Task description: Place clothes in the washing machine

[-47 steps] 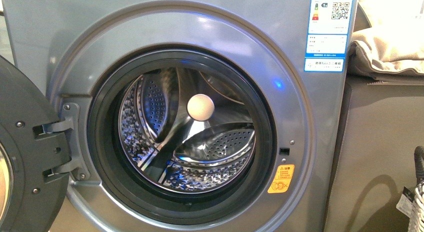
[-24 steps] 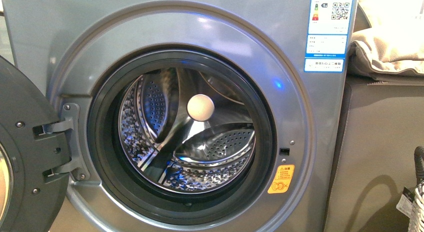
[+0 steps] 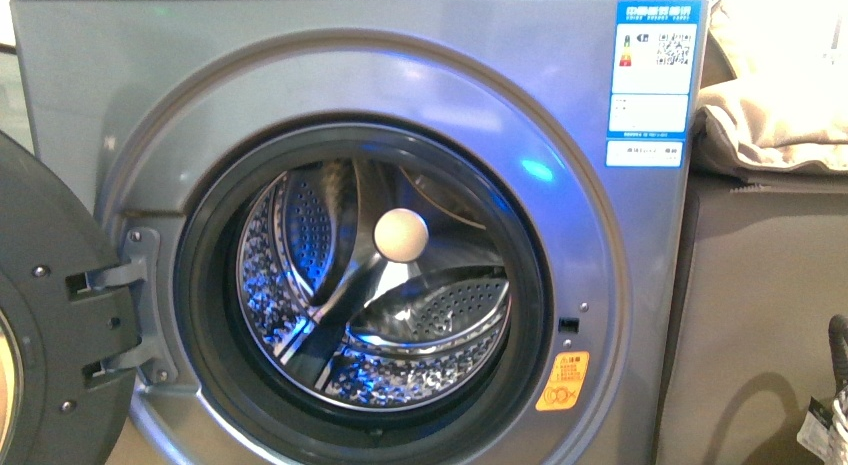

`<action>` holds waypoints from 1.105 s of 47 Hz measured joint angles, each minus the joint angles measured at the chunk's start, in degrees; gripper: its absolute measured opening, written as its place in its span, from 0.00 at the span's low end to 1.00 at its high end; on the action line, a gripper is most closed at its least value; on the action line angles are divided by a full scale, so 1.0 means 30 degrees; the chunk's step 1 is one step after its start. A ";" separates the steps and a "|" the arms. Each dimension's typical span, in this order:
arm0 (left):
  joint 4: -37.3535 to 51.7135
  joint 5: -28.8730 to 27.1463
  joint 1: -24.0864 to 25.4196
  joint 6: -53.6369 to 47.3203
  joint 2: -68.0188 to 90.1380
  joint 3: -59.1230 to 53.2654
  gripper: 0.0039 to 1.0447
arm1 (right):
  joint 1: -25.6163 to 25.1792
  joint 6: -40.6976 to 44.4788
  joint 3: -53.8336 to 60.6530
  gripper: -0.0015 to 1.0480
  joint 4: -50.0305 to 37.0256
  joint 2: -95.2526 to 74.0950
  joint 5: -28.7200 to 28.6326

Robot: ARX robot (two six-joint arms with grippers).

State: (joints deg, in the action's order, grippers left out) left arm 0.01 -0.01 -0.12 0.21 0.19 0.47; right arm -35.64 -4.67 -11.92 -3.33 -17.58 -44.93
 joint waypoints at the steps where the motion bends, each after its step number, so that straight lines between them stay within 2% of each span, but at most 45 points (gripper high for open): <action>1: 0.0000 0.0000 0.0000 0.0000 0.0000 0.0000 0.94 | -0.0321 0.0000 -0.0095 0.93 -0.0255 -0.0284 -0.0175; 5: 0.0000 0.0000 0.0000 0.0000 0.0000 0.0000 0.94 | -0.0597 0.0124 -0.0452 0.93 -0.1996 -0.2229 0.0051; 11: 0.0000 0.0000 0.0000 0.0000 0.0000 0.0000 0.94 | -0.0153 0.0619 -0.1086 0.93 -0.4743 -0.5996 0.1107; 18: 0.0000 0.0000 0.0000 0.0000 0.0000 0.0000 0.94 | 0.1348 0.1596 -0.2783 0.93 -0.7978 -1.2335 0.3461; 27: 0.0000 0.0007 0.0000 0.0000 0.0000 0.0000 0.94 | 0.3198 0.3002 -0.4750 0.93 -0.9857 -1.8994 0.6914; 34: 0.0000 0.0007 0.0000 0.0000 0.0000 0.0000 0.94 | 0.3912 0.3978 -0.6674 0.93 -1.0273 -2.4516 0.9551; 42: 0.0000 0.0007 0.0000 0.0000 0.0000 0.0000 0.94 | 0.3993 0.4626 -0.8626 0.93 -1.0127 -2.8363 1.1234; 52: 0.0000 0.0007 0.0000 0.0000 0.0000 0.0000 0.94 | 0.3971 0.4976 -1.0892 0.93 -1.0222 -3.2778 1.2407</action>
State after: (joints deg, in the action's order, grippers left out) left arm 0.01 0.01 -0.12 0.21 0.19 0.47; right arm -23.73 10.26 -44.60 -34.00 -115.92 -7.70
